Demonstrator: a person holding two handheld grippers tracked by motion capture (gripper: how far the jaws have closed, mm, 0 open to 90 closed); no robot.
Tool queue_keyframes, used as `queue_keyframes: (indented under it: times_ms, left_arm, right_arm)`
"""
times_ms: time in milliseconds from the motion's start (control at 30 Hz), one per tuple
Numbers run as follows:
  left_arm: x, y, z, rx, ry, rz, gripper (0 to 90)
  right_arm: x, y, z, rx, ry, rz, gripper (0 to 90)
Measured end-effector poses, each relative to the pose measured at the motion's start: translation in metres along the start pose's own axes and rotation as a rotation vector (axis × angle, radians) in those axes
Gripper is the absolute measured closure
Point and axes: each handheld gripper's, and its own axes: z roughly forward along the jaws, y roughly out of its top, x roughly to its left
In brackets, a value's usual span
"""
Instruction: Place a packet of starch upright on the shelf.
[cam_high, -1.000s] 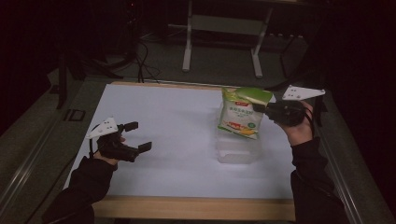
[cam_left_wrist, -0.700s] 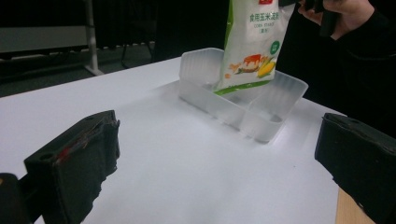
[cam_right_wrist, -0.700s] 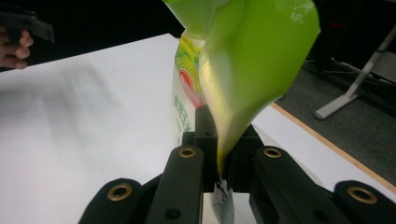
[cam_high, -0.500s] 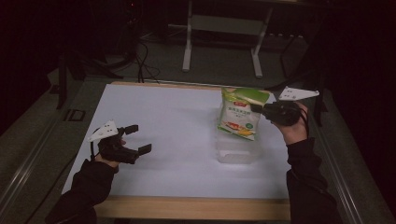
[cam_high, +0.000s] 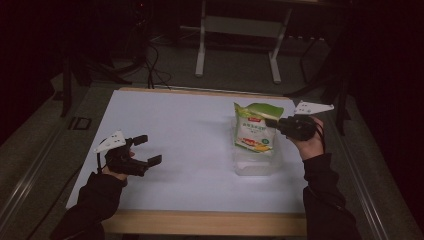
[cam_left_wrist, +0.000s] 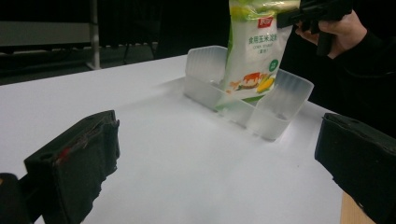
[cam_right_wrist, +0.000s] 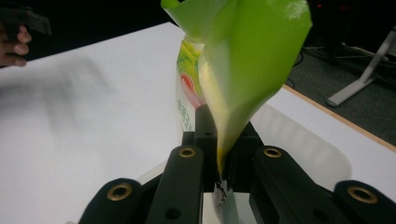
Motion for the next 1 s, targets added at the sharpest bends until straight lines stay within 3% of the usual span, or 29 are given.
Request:
queue_keyframes:
  times_ms: [300, 467, 733, 867, 1000]
  left_arm:
    - [0.001, -0.004, 0.003, 0.017, -0.005, -0.002, 0.4]
    - [0.0, -0.005, 0.005, 0.021, -0.01, 0.0, 0.5]
    - [0.0, -0.005, 0.006, 0.019, -0.016, -0.001, 0.5]
    - [0.0, -0.004, 0.004, 0.016, -0.014, 0.003, 0.5]
    - [0.001, -0.005, 0.003, 0.014, -0.011, 0.002, 0.5]
  right_arm:
    - [-0.008, -0.019, -0.006, -0.038, -0.005, 0.045, 85.4]
    - [-0.011, -0.029, 0.001, 0.008, -0.02, 0.038, 85.4]
    - [-0.012, -0.032, 0.003, 0.024, -0.03, 0.059, 84.0]
    - [-0.009, -0.028, 0.002, 0.045, -0.073, 0.055, 76.3]
    - [-0.007, -0.023, -0.002, 0.023, -0.12, 0.088, 56.0]
